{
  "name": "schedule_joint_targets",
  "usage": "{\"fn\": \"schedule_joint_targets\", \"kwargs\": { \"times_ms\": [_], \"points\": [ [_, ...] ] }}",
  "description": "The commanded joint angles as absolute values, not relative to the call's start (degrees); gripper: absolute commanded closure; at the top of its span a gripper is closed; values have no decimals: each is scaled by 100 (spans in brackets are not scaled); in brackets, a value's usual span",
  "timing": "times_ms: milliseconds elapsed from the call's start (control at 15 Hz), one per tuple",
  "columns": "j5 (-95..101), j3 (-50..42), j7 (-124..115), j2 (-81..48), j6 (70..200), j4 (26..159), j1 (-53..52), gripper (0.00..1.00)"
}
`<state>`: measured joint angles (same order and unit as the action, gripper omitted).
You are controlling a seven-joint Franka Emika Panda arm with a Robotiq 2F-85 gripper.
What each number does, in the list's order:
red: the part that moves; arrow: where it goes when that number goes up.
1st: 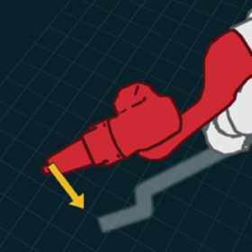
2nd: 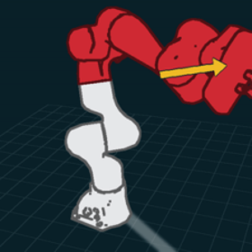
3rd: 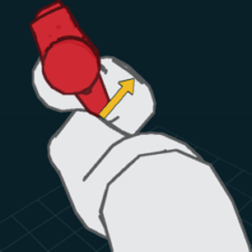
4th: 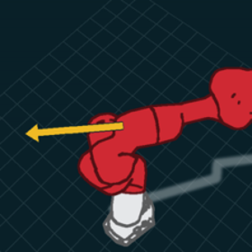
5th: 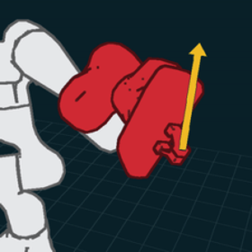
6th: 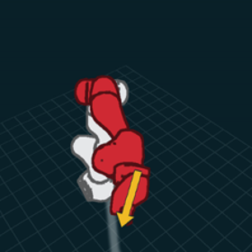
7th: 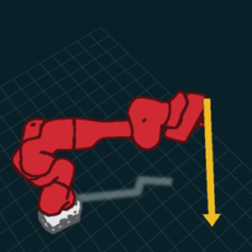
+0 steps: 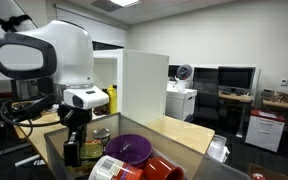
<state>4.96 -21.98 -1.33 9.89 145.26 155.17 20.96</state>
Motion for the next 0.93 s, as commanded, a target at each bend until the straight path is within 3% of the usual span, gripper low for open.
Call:
{"fn": "schedule_joint_targets", "kwargs": {
  "times_ms": [0, 867],
  "points": [
    [551, -2067, -116, 1294, 14372, 15558, 2157, 68],
    [951, -1521, -172, 2353, 13519, 15504, 2138, 68]
  ]
}}
